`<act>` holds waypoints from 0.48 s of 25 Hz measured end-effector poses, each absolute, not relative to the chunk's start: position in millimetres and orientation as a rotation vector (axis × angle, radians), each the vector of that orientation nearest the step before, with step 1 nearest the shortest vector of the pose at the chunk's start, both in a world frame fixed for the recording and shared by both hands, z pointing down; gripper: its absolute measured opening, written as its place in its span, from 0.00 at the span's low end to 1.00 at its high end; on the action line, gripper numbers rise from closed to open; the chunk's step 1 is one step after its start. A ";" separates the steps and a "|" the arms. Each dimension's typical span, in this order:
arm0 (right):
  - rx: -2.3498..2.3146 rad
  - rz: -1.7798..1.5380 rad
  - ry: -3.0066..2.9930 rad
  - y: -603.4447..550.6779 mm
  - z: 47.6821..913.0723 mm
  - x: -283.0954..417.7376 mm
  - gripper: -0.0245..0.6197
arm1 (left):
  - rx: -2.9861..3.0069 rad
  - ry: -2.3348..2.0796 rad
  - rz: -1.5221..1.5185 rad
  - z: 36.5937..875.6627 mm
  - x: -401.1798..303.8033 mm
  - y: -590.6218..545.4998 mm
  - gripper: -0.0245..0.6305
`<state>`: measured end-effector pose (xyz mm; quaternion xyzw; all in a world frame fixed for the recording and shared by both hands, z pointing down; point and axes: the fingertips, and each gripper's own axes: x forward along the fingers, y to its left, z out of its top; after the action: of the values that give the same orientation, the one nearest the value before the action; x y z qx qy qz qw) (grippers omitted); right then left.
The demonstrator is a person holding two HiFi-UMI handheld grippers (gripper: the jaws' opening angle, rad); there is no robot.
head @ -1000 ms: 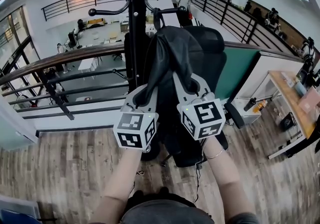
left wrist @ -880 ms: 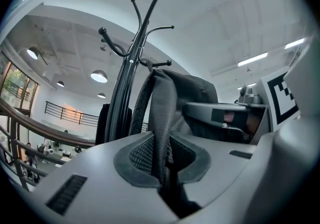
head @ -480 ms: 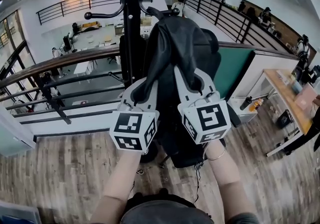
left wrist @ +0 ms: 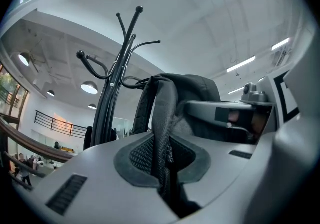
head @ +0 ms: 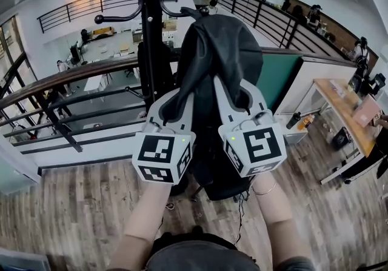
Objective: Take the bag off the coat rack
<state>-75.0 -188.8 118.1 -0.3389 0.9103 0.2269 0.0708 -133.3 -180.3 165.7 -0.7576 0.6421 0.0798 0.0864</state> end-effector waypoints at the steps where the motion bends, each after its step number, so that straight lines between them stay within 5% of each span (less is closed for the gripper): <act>1: -1.022 0.687 2.732 -188.1 118.2 -72.6 0.05 | -2.260 1.905 0.237 165.7 -130.7 -180.2 0.11; 12: -1.127 0.672 2.696 -191.3 119.6 -40.1 0.05 | -2.315 1.817 0.187 165.3 -97.6 -188.8 0.11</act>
<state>-40.1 -191.3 119.6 -0.3749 0.8969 0.2234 0.0715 -97.6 -188.8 165.3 -0.7813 0.6134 0.0632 0.0961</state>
